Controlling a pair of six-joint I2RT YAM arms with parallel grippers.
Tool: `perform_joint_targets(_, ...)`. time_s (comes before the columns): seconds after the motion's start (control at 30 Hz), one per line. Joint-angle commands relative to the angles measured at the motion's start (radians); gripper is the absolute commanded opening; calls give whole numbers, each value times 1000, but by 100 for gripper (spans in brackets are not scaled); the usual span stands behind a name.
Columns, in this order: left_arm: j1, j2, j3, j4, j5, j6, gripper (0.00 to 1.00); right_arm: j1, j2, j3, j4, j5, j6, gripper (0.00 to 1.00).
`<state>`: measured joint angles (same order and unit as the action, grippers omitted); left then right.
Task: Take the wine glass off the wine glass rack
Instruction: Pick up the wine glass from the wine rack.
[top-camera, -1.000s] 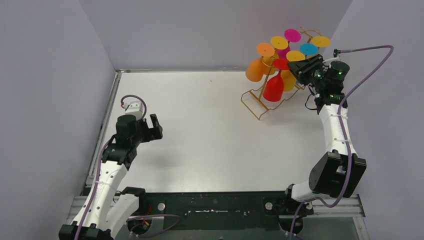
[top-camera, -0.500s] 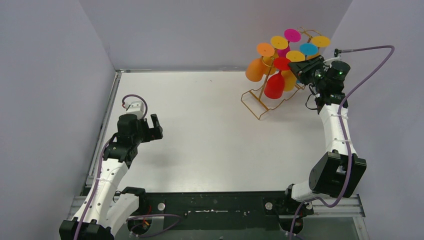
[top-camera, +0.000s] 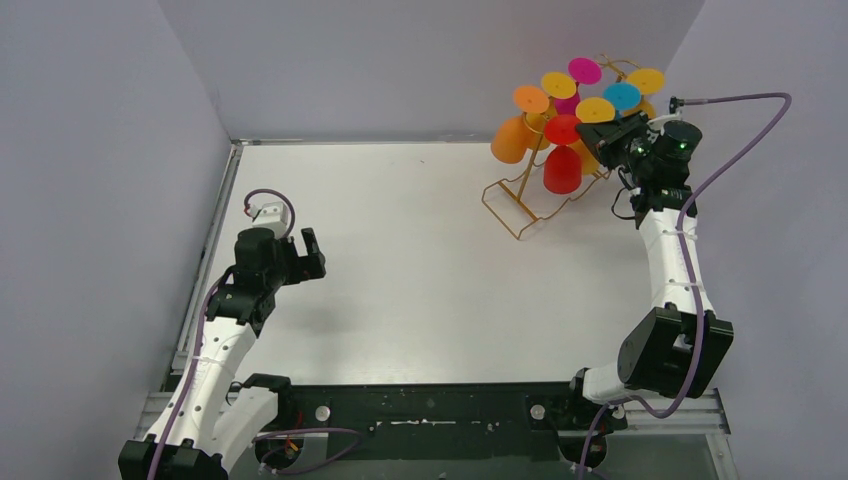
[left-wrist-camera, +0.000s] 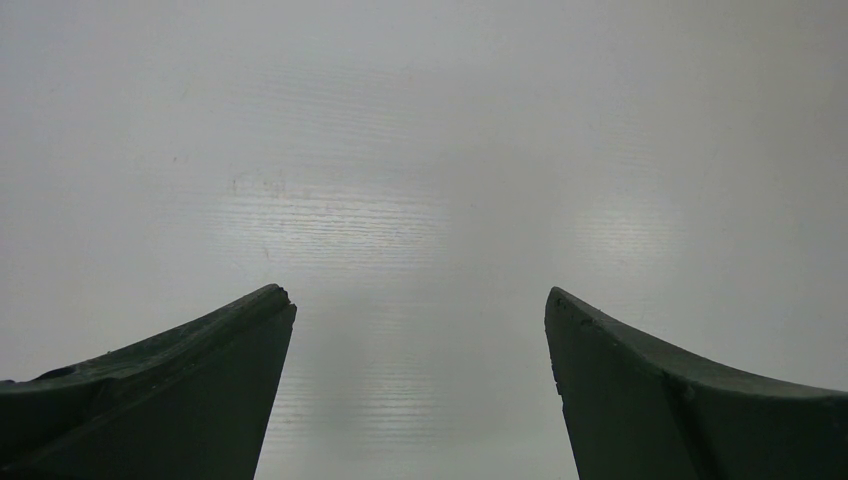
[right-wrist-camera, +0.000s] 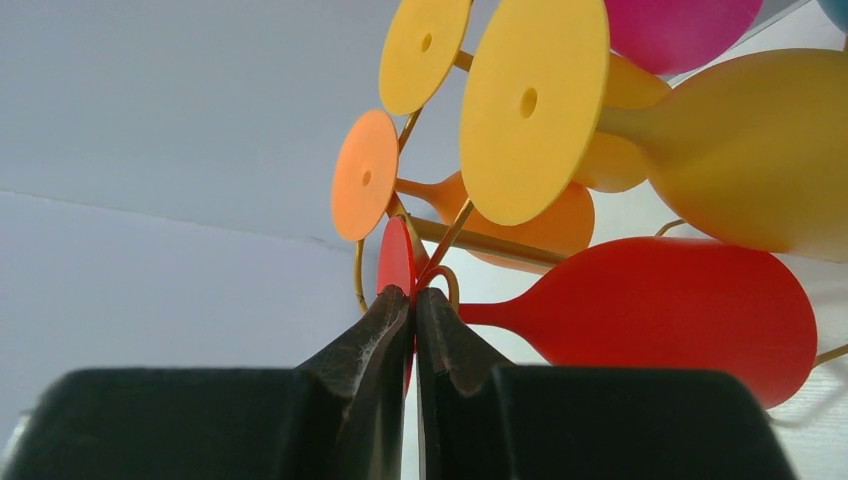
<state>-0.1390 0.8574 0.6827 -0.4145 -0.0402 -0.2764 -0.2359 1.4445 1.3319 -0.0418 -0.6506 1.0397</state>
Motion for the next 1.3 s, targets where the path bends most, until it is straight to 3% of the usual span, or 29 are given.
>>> perform_joint_targets(0.0,-4,-3,12,33,-3,13,95,-9,-46,29,25,-13,24,5)
perform_joint_targets(0.57,-4,3,13,33,-1,13,95,-54,-86,-65,160,-59,203,0)
perform_joint_targets(1.27,-5,4,15,31,0,11,95,-74,-150,-135,154,-62,233,0)
